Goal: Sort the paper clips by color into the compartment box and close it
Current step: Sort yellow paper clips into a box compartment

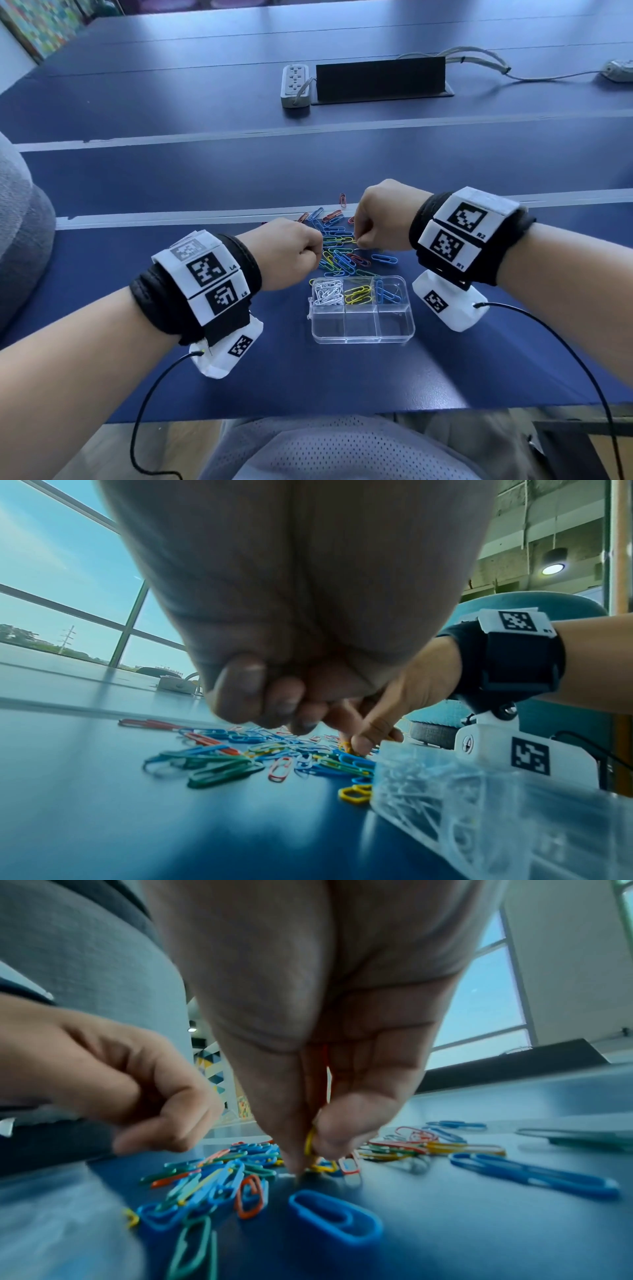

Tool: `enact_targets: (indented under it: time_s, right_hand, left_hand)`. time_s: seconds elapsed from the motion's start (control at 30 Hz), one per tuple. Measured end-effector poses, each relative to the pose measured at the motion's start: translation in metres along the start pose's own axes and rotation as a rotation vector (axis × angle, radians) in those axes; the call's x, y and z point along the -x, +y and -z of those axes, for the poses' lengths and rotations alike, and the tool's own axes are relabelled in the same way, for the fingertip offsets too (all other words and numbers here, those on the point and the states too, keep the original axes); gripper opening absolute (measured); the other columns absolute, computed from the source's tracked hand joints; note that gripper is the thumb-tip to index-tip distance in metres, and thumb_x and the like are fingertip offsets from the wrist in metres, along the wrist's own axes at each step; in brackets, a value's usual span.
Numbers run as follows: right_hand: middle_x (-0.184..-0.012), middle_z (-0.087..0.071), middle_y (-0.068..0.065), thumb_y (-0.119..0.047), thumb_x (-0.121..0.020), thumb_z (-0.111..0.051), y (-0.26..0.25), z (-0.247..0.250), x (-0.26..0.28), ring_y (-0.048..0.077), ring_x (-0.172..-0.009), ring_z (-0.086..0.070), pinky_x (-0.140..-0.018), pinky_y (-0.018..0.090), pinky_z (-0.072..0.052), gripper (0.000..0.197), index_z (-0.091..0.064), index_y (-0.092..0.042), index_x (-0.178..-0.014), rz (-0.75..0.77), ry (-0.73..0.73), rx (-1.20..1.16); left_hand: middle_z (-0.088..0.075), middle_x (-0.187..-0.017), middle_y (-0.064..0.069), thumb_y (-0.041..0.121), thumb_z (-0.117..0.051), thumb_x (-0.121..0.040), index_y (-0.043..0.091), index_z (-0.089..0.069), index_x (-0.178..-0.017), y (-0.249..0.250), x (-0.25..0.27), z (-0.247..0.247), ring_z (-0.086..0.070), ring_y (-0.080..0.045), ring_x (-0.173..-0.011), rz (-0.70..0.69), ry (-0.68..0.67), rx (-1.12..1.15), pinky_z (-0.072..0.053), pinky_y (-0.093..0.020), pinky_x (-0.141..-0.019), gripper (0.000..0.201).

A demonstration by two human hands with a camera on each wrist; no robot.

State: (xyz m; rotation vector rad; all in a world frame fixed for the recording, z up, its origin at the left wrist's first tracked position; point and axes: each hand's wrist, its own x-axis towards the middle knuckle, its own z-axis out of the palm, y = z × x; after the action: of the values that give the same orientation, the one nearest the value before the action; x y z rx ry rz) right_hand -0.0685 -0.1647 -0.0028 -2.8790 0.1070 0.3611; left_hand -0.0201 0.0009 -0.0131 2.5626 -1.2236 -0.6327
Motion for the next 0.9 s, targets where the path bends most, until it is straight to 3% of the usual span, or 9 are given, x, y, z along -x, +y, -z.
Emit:
enact_targets:
  time_s: [0.1, 0.23, 0.37, 0.4, 0.5, 0.6, 0.67, 0.8, 0.9]
  right_hand:
    - [-0.038, -0.055, -0.007, -0.017, -0.079, -0.064, 0.006, 0.004, -0.001, 0.014, -0.06, -0.056, -0.068, 0.024, -0.053, 0.022, -0.065, -0.019, -0.057, -0.099, -0.025, -0.101]
    - [-0.058, -0.064, 0.002, -0.013, -0.079, -0.063, 0.012, 0.006, 0.0, 0.013, -0.052, -0.055, -0.037, 0.01, -0.041, 0.012, -0.075, -0.011, -0.077, -0.144, -0.077, -0.341]
    - [-0.067, -0.064, 0.009, 0.0, -0.081, -0.064, 0.016, 0.004, -0.001, 0.012, -0.048, -0.058, -0.062, 0.023, -0.057, 0.013, -0.07, -0.012, -0.083, -0.151, -0.107, -0.626]
    - [-0.066, -0.063, 0.007, 0.001, -0.081, -0.063, 0.017, 0.003, -0.002, 0.009, -0.045, -0.058, -0.062, 0.023, -0.057, 0.018, -0.07, -0.014, -0.087, -0.155, -0.113, -0.638]
    - [-0.063, -0.059, 0.001, 0.0, -0.082, -0.056, 0.017, 0.004, 0.001, 0.009, -0.046, -0.054, -0.047, 0.014, -0.052, 0.025, -0.069, -0.021, -0.087, -0.152, -0.116, -0.57]
    - [-0.067, -0.061, 0.004, -0.008, -0.084, -0.05, 0.015, 0.007, 0.005, 0.014, -0.048, -0.053, -0.034, 0.01, -0.038, 0.021, -0.064, -0.023, -0.078, -0.155, -0.095, -0.481]
    - [-0.07, -0.065, 0.006, -0.014, -0.085, -0.049, 0.014, 0.007, 0.008, 0.015, -0.049, -0.055, -0.041, 0.013, -0.041, 0.017, -0.06, -0.023, -0.077, -0.143, -0.103, -0.383]
    - [-0.066, -0.068, 0.003, -0.007, -0.082, -0.047, 0.013, 0.005, 0.013, -0.003, -0.038, -0.053, -0.071, 0.024, -0.05, 0.022, -0.059, -0.023, -0.073, -0.115, -0.146, -0.283]
    - [-0.059, -0.061, -0.006, 0.001, -0.079, -0.046, 0.01, 0.007, 0.015, 0.008, -0.059, -0.06, -0.077, 0.026, -0.054, 0.032, -0.06, -0.026, -0.069, -0.113, -0.115, -0.174]
  left_hand:
    - [-0.048, -0.074, 0.011, 0.018, -0.059, -0.078, 0.024, -0.067, -0.079, 0.0, 0.001, -0.001, -0.046, -0.007, -0.07, -0.069, 0.0, -0.013, -0.035, -0.02, -0.067, 0.01]
    - [-0.045, -0.076, 0.011, 0.032, -0.075, -0.072, 0.026, -0.073, -0.095, -0.002, -0.002, 0.0, -0.047, -0.011, -0.079, -0.097, -0.054, -0.106, -0.038, -0.024, -0.074, 0.024]
    - [-0.051, -0.078, 0.006, 0.028, -0.072, -0.075, 0.022, -0.076, -0.09, 0.0, -0.002, -0.001, -0.047, -0.01, -0.079, -0.146, -0.017, -0.162, -0.037, -0.022, -0.074, 0.017]
    - [-0.053, -0.078, 0.005, 0.027, -0.07, -0.076, 0.021, -0.076, -0.088, 0.0, -0.001, -0.002, -0.048, -0.01, -0.078, -0.159, -0.004, -0.168, -0.035, -0.02, -0.071, 0.015]
    - [-0.059, -0.077, 0.003, 0.024, -0.065, -0.076, 0.018, -0.075, -0.083, 0.0, -0.001, -0.003, -0.05, -0.011, -0.075, -0.137, 0.016, -0.166, -0.04, -0.02, -0.074, 0.014]
    - [-0.065, -0.078, 0.002, 0.025, -0.064, -0.072, 0.017, -0.071, -0.076, -0.001, 0.0, -0.004, -0.056, -0.015, -0.076, -0.075, -0.014, -0.16, -0.049, -0.028, -0.078, 0.012]
    - [-0.066, -0.076, 0.0, 0.026, -0.064, -0.07, 0.017, -0.067, -0.071, -0.001, 0.0, -0.004, -0.058, -0.017, -0.076, -0.052, -0.035, -0.148, -0.051, -0.031, -0.077, 0.01]
    - [-0.067, -0.074, 0.001, 0.023, -0.062, -0.069, 0.021, -0.06, -0.065, 0.0, 0.001, -0.004, -0.058, -0.017, -0.074, -0.056, -0.061, -0.153, -0.051, -0.031, -0.076, 0.005]
    - [-0.065, -0.072, 0.004, 0.021, -0.061, -0.071, 0.022, -0.062, -0.07, 0.0, 0.002, -0.004, -0.053, -0.013, -0.07, -0.064, -0.034, -0.146, -0.048, -0.027, -0.073, 0.002]
